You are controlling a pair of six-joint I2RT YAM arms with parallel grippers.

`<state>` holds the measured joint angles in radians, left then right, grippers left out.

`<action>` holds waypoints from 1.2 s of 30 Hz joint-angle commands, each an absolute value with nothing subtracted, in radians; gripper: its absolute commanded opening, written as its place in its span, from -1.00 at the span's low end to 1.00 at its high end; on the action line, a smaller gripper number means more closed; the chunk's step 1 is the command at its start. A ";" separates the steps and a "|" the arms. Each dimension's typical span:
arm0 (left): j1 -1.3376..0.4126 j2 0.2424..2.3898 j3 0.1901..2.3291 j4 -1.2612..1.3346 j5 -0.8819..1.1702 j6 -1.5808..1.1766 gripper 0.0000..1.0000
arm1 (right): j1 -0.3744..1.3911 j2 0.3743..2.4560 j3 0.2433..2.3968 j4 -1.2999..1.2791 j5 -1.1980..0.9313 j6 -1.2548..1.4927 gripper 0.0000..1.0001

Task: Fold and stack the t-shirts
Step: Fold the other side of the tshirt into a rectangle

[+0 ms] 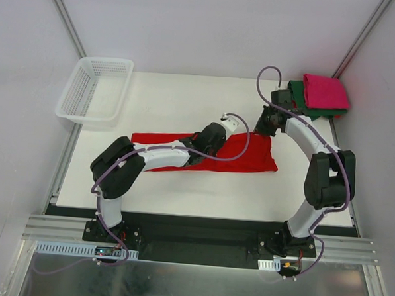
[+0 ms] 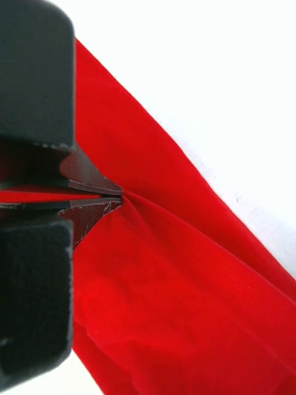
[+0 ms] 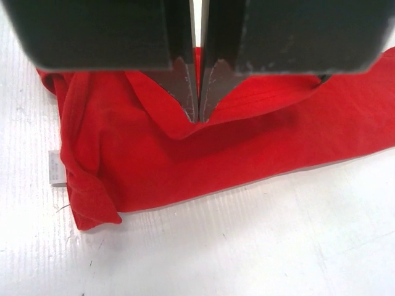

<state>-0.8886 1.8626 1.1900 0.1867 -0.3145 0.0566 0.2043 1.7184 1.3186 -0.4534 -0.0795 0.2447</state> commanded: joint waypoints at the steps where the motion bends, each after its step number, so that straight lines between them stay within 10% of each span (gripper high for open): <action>1: -0.876 1.871 1.175 0.201 -0.321 0.063 -0.98 | 0.190 1.758 1.368 -0.442 -0.078 0.235 -0.98; 4: -0.873 1.876 1.170 0.209 -0.324 0.063 -0.71 | 0.192 1.781 1.371 -0.433 -0.084 0.232 -0.98; 9: -0.870 1.882 1.167 0.210 -0.359 0.063 0.98 | 0.190 1.787 1.362 -0.408 -0.081 0.215 -0.62; 24: -0.848 1.701 1.045 0.212 -0.414 0.058 0.99 | 0.187 1.622 1.293 -0.423 0.023 0.166 -0.28; 31: -0.851 1.637 0.997 0.189 -0.342 -0.052 0.96 | 0.192 1.652 1.244 -0.428 -0.043 0.169 -0.98; 36: -0.851 1.568 0.944 0.187 -0.321 -0.133 0.96 | 0.210 1.738 1.247 -0.408 -0.075 0.170 -0.98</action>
<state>-0.8555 1.6413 0.9833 0.1963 -0.3504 -0.0399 0.1951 1.6814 1.2465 -0.4294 -0.0330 0.1749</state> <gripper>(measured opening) 0.982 0.017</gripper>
